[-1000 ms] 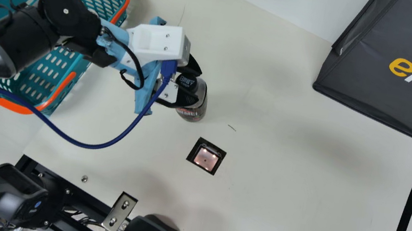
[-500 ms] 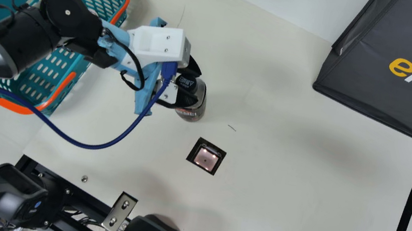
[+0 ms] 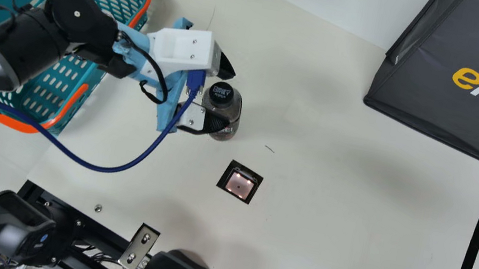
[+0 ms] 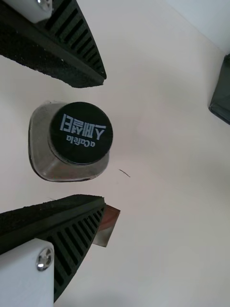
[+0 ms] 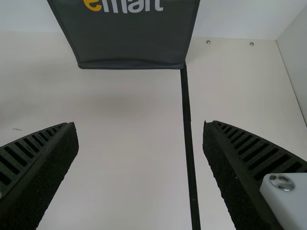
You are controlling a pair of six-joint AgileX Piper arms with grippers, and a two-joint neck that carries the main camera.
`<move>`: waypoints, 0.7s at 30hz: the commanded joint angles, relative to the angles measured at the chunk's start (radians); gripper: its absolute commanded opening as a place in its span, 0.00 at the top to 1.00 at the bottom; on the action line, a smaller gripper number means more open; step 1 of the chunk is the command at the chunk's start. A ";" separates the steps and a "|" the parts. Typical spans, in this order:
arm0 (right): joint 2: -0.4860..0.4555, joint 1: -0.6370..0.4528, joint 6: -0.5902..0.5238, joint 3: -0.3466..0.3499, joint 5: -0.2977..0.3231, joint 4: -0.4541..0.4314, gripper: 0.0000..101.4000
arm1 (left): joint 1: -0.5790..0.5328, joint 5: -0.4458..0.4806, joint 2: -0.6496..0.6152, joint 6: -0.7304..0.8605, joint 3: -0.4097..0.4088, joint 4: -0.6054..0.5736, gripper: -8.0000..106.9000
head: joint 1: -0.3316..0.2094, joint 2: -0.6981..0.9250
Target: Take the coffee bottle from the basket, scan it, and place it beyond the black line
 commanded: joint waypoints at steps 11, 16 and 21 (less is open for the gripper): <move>0.000 0.000 0.000 0.000 0.000 0.000 0.10 | 0.047 0.030 -0.050 -0.053 0.007 0.000 0.15 | -0.015 0.002; 0.000 0.000 0.000 0.000 0.000 0.000 0.10 | 0.070 0.033 -0.094 -0.120 0.018 0.000 0.15 | -0.015 0.002; 0.000 0.000 0.000 0.000 0.000 0.000 0.10 | 0.098 0.032 -0.146 -0.198 0.028 0.004 0.15 | -0.015 0.002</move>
